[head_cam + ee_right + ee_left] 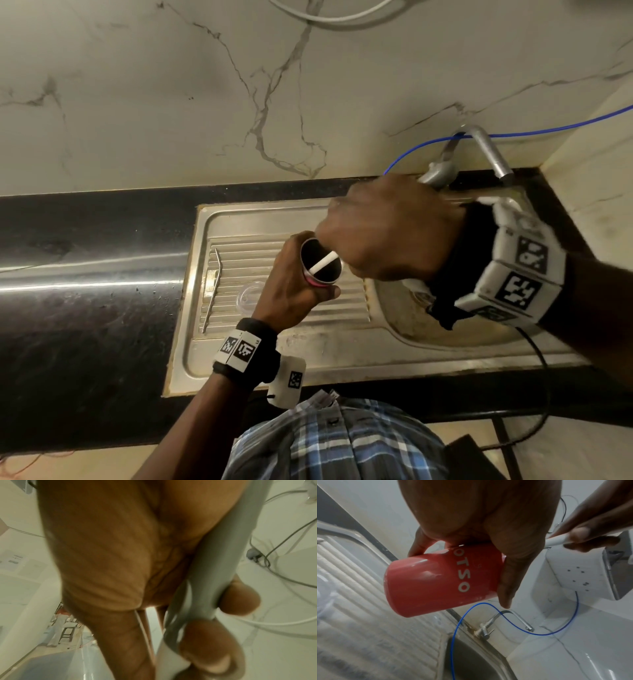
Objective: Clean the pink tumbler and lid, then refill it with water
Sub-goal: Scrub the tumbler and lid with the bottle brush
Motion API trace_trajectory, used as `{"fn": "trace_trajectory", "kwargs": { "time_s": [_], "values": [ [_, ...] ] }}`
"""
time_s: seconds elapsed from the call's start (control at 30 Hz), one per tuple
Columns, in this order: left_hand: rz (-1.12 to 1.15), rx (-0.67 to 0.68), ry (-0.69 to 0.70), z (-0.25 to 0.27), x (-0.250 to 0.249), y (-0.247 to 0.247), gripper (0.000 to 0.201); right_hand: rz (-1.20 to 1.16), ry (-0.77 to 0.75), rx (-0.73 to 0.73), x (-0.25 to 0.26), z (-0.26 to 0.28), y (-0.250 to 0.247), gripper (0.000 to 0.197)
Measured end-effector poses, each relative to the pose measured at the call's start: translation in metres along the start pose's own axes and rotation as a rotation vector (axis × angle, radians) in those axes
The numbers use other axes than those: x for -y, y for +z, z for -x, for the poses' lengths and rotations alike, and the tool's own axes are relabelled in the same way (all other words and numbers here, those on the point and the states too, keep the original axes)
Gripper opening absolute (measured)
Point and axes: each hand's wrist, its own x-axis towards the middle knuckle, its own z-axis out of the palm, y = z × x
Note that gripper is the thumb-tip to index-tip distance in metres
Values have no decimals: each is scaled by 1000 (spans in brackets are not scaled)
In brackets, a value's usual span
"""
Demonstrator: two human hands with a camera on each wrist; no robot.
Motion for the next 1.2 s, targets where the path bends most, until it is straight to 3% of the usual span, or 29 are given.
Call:
{"fn": "trace_trajectory", "kwargs": {
  "time_s": [0.13, 0.23, 0.37, 0.6, 0.83, 1.03, 1.2],
  "values": [
    [-38, 17, 10, -4, -6, 6, 90, 8, 1, -1, 8, -9, 11, 35],
    [-32, -14, 21, 0, 0, 0, 89, -2, 32, 24, -6, -1, 2, 26],
    [-21, -39, 15, 4, 10, -9, 78, -42, 53, 14, -22, 11, -12, 33],
    [-12, 26, 45, -8, -12, 6, 91, -52, 42, 54, 2, -7, 18, 33],
    [-26, -28, -1, -3, 10, -4, 91, -29, 52, 46, -24, 15, -12, 40],
    [-1, 6, 67, -10, -12, 5, 92, -50, 33, 77, -2, -2, 8, 34],
    [-30, -34, 29, -4, 0, -3, 89, -46, 48, 73, -20, 8, -3, 36]
  ]
}}
